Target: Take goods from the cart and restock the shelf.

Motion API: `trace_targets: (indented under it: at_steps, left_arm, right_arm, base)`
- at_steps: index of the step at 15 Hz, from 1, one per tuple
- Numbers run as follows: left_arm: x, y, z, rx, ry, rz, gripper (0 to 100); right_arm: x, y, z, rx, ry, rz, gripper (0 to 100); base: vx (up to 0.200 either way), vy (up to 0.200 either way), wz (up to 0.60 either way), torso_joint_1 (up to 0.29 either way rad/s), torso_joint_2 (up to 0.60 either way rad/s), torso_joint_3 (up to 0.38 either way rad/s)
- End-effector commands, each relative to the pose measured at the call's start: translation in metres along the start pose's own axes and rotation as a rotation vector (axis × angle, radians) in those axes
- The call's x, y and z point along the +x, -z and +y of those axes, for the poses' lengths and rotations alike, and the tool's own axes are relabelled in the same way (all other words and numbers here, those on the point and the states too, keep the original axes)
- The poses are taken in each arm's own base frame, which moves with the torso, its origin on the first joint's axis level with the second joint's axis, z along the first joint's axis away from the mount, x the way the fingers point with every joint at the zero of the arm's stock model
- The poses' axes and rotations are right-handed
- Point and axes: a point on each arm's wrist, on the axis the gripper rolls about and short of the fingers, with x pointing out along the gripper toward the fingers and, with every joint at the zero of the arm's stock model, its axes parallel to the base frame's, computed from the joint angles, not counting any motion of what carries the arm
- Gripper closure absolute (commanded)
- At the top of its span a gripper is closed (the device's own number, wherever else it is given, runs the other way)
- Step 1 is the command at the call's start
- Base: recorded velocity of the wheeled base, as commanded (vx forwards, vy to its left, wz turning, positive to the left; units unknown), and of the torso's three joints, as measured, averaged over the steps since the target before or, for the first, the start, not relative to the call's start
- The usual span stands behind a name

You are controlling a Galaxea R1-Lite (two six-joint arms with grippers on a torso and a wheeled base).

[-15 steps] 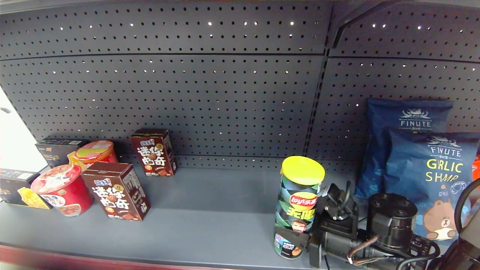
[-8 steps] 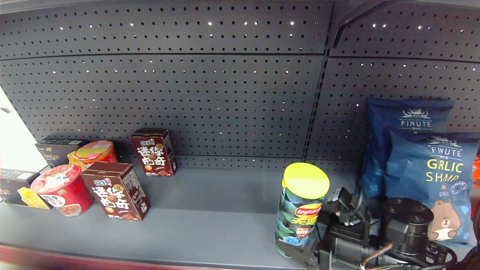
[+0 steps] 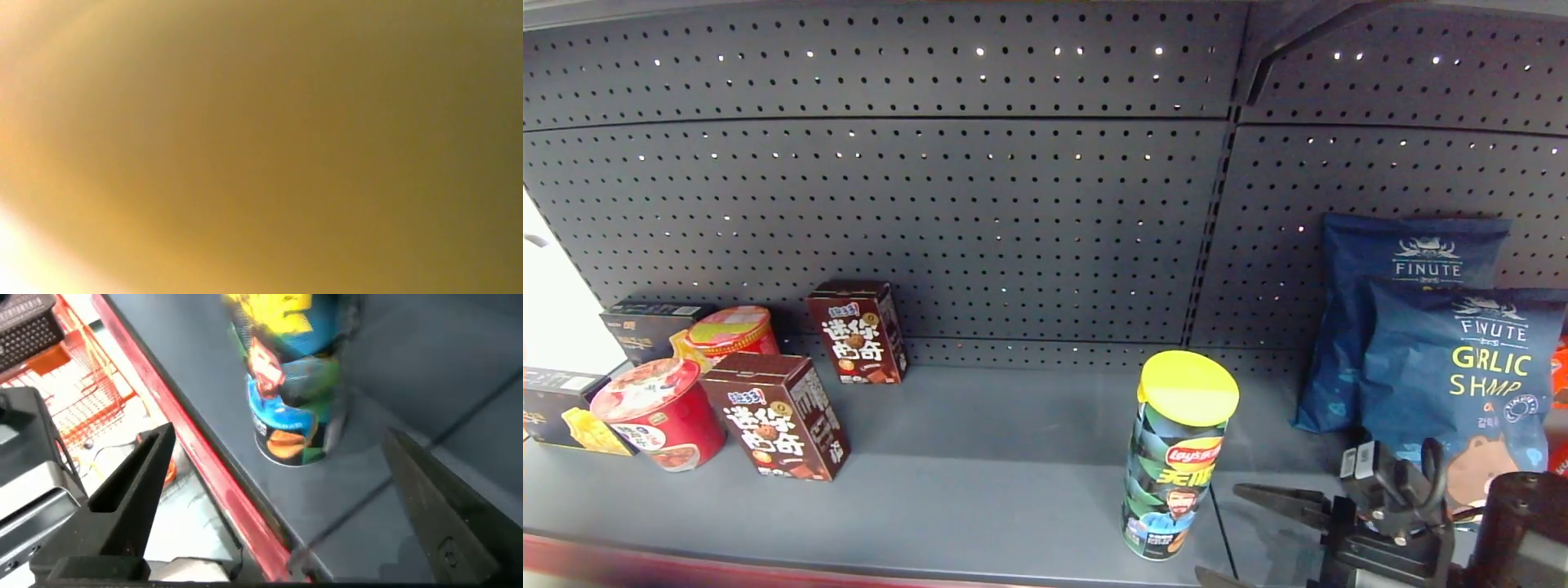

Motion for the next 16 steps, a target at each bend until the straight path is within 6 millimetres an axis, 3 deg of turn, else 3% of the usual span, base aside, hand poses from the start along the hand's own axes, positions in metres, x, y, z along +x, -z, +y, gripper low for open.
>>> trace_targets:
  at_steps: [1, 3, 6, 8, 10, 12, 16]
  left_arm:
    - [-0.005, -0.010, 0.000, 0.024, 0.011, -0.040, 100]
    - [-0.008, -0.026, 0.000, 0.050, 0.036, -0.071, 100]
    - [-0.002, -0.045, 0.000, 0.057, 0.119, -0.054, 100]
    - [0.002, -0.048, -0.002, 0.073, 0.186, -0.037, 100]
    - [0.010, -0.050, -0.003, 0.079, 0.257, 0.003, 100]
    - [0.022, -0.058, -0.003, 0.073, 0.297, 0.020, 100]
    - [0.045, -0.079, -0.002, 0.068, 0.333, 0.050, 100]
  right_arm:
    - [-0.040, -0.022, 0.011, -0.039, 0.033, -0.130, 0]
    - [-0.068, -0.031, 0.020, -0.062, 0.041, -0.158, 0]
    - [-0.129, -0.058, 0.035, -0.046, 0.219, -0.097, 0]
    - [-0.163, -0.049, 0.045, -0.040, 0.306, -0.084, 0]
    - [-0.193, -0.027, 0.051, -0.035, 0.468, -0.078, 0]
    - [-0.204, -0.014, 0.055, -0.049, 0.523, -0.071, 0]
    - [-0.205, 0.006, 0.057, -0.026, 0.598, -0.094, 0]
  base:
    - [0.000, 0.000, 0.00, 0.000, 0.00, 0.000]
    - [0.000, 0.000, 0.00, 0.000, 0.00, 0.000]
    - [0.000, 0.000, 0.00, 0.000, 0.00, 0.000]
    - [0.000, 0.000, 0.00, 0.000, 0.00, 0.000]
    - [0.000, 0.000, 0.00, 0.000, 0.00, 0.000]
    - [0.000, 0.000, 0.00, 0.000, 0.00, 0.000]
    - [0.000, 0.000, 0.00, 0.000, 0.00, 0.000]
